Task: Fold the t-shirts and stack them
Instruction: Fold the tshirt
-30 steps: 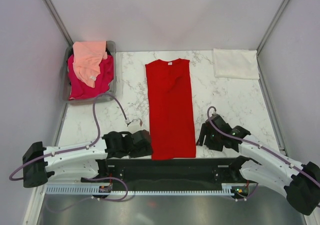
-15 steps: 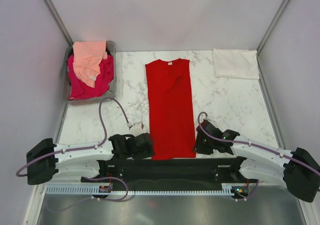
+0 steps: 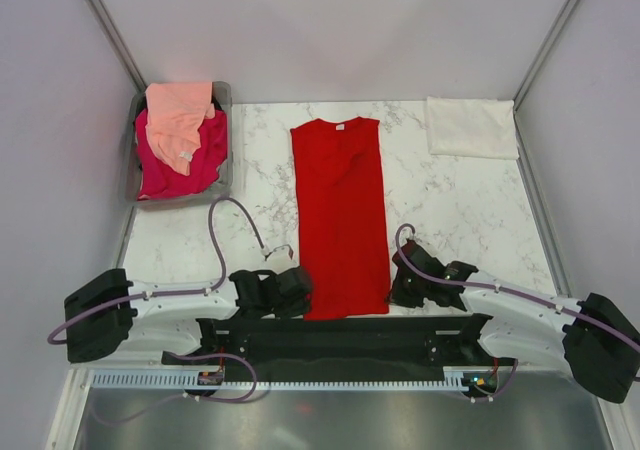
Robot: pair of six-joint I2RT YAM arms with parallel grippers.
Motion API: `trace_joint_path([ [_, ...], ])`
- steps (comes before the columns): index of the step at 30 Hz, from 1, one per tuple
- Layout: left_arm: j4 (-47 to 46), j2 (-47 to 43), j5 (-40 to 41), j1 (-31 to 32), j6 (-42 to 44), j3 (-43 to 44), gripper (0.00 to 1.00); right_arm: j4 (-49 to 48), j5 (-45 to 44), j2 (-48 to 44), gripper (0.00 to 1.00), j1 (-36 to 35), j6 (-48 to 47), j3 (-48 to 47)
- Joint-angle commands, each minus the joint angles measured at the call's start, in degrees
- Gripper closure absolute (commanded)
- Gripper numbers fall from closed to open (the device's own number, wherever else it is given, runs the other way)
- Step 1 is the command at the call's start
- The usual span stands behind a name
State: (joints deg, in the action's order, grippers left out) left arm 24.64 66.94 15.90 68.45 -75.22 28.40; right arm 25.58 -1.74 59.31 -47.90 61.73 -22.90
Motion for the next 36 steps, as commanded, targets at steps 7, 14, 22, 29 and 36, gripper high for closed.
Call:
trace_joint_path([
  [7,-4.00,0.74,2.29,0.20,-1.60,-0.01,0.98,2.44,-2.74,0.81,1.00,-0.35,-0.39,0.40],
  [14,6.54,-6.64,5.10,0.11,-1.25,6.73,0.98,12.99,-7.92,-0.33,1.00,-0.35,-2.05,-11.01],
  [22,13.94,-5.95,12.06,-7.52,9.38,18.61,0.98,21.35,-18.47,9.58,1.00,2.80,-11.36,-30.53],
  [29,10.52,1.17,6.78,-20.79,21.42,28.62,0.98,20.56,-19.09,21.96,1.00,11.06,-19.98,-44.68],
  [36,6.91,14.71,0.10,-30.91,29.16,38.03,0.98,19.42,-18.13,34.54,1.00,17.57,-26.66,-59.71],
])
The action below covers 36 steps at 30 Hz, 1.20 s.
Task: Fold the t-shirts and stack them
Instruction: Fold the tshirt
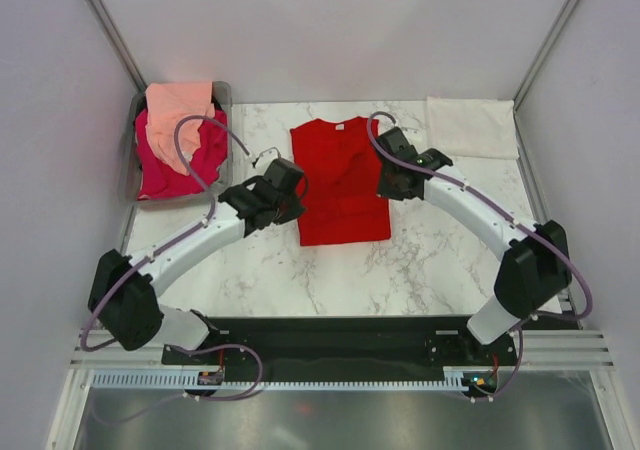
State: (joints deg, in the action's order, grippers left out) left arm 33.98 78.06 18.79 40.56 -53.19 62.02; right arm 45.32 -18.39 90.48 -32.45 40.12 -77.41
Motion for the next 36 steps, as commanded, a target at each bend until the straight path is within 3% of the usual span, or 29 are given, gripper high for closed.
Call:
trace_joint_path([
  [1,-2.68,6.81,-3.49,-3.90,7.74,5.38,0.98,-0.49,-0.60,4.61,1.00,2.65,-5.66,-6.34],
  [5,-3.91,13.86,-5.59,-7.41,10.64,11.00,0.98,-0.93,1.34,11.90,1.00,5.11,-7.51,-12.49],
  [15,-4.71,28.45,-10.26,-12.60,14.52,19.80,0.98,-4.01,5.29,23.24,1.00,8.97,-10.67,-17.60],
  [18,-4.53,32.22,-11.66,-13.92,15.22,22.70,0.92,-3.92,6.52,27.37,1.00,9.94,-11.38,-21.11],
  [19,-4.53,33.37,-12.45,-14.36,15.13,24.19,0.87,-3.92,6.79,29.56,1.00,10.29,-11.90,-22.25],
  [20,-4.45,34.69,-15.94,-15.76,16.52,25.68,0.72,-3.75,7.40,30.89,0.96,10.65,-12.34,-25.83],
  [22,-2.18,38.38,-17.99,-17.26,17.06,30.85,0.55,-3.31,11.09,35.35,0.59,12.23,-14.36,-31.20],
  [23,-1.20,39.44,-20.26,-19.09,17.59,32.80,0.32,-0.09,11.88,37.12,0.46,12.93,-15.24,-38.97],
  [24,0.02,41.10,-21.32,-19.98,17.77,34.99,0.27,2.21,13.11,38.71,0.39,14.15,-15.68,-43.31],
  [26,5.91,41.91,-23.35,-21.91,19.34,42.11,0.19,7.84,14.09,40.39,0.38,14.60,-16.64,-52.48],
  [30,8.30,35.60,-20.98,-22.62,20.41,41.27,0.18,3.21,14.35,30.14,0.36,13.38,-16.57,-41.72],
  [31,8.21,32.27,-21.33,-22.54,20.14,38.12,0.18,-0.02,14.70,25.41,0.36,12.94,-16.30,-34.72],
  [36,5.93,22.94,-24.93,-22.27,19.88,25.63,0.21,-3.83,16.28,17.29,0.37,9.25,-14.98,-19.12],
])
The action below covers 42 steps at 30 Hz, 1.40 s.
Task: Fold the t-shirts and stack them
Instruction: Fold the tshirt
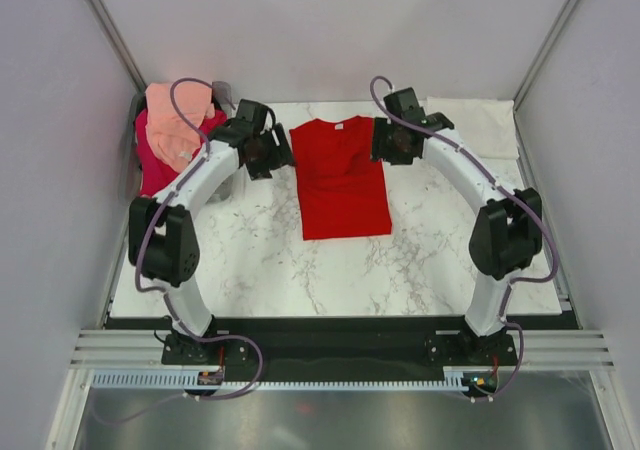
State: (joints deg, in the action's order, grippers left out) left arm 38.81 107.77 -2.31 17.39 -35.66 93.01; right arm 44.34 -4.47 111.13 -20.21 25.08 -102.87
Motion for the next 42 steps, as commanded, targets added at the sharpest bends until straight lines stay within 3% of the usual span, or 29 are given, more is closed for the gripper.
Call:
trace_joint_path([
  [1,-0.04,-8.35,-5.33,1.07,2.18,-10.52,0.22,-3.90,2.27,-4.94,0.38,-3.69,0.32,10.46],
  [6,-8.02,-20.12,-7.53,4.14,-1.16,-25.58,0.22,-6.81,4.38,-8.21,0.38,-5.28,1.37,19.89],
  [12,-14.28,-22.69,-9.47,8.36,-3.45,-37.01,0.23,-12.08,7.19,-15.58,0.34,-4.58,2.08,34.74],
  [16,-16.48,-21.37,-9.91,10.21,-3.98,-38.43,0.23,-16.81,8.42,-18.32,0.34,-2.91,3.22,42.73],
  [31,-22.45,-14.08,-8.94,11.62,-5.12,-39.22,0.27,-27.19,14.83,-14.63,0.49,0.78,2.43,49.96],
  [34,-23.42,-11.88,-8.51,11.62,-5.21,-38.52,0.30,-28.34,16.68,-13.66,0.63,1.66,1.90,50.75],
  [35,-23.77,-11.35,-8.42,11.62,-5.38,-38.43,0.31,-28.69,17.03,-13.40,0.72,1.84,1.64,50.84],
  [42,-25.45,-8.36,-7.98,11.79,-6.44,-38.34,0.38,-30.10,19.06,-11.99,0.89,2.37,1.02,51.98],
])
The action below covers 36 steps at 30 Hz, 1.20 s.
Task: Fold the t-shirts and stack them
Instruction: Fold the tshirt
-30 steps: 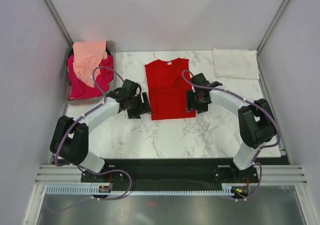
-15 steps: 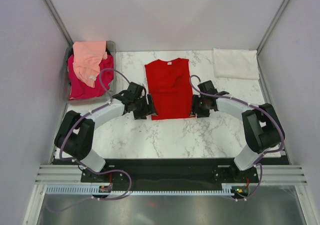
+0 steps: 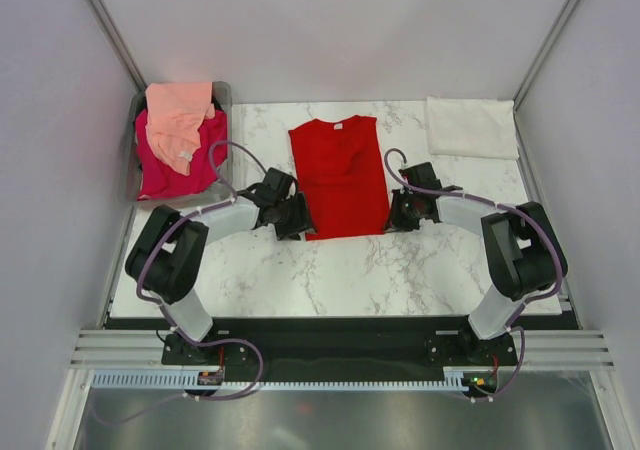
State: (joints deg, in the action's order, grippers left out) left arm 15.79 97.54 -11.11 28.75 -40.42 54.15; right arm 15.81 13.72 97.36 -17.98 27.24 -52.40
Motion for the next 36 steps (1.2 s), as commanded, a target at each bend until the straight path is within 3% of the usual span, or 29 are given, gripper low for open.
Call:
trace_joint_path([
  [1,-2.95,2.13,0.74,0.60,-2.02,0.43,0.39,-1.92,1.14,1.78,0.90,0.22,-1.14,1.77],
  [4,-4.19,3.18,0.48,1.30,-2.73,0.34,0.44,-2.54,1.75,2.39,0.94,0.22,-1.23,2.13],
  [10,-5.07,4.15,1.70,2.97,-4.04,0.25,0.65,-3.59,2.46,2.57,1.00,0.14,-0.97,3.35],
  [14,-3.84,4.42,3.90,3.06,-4.14,1.31,0.98,-3.77,2.72,1.78,1.00,0.14,-0.53,4.59],
  [20,2.38,-2.77,5.84,4.64,-4.31,2.10,0.98,1.49,0.10,-6.12,1.00,0.14,1.75,6.96],
  [25,5.30,-12.88,4.97,7.89,-8.34,-2.38,0.98,9.74,-1.76,-19.99,1.00,-0.21,6.85,11.87],
  [33,12.67,-30.97,8.65,21.07,-19.67,-8.26,0.98,28.27,-7.55,-46.17,1.00,-9.26,16.34,11.28],
  [36,15.48,-36.25,9.88,24.94,-23.19,-8.89,0.98,33.64,-8.88,-51.12,1.00,-12.34,19.59,8.65],
])
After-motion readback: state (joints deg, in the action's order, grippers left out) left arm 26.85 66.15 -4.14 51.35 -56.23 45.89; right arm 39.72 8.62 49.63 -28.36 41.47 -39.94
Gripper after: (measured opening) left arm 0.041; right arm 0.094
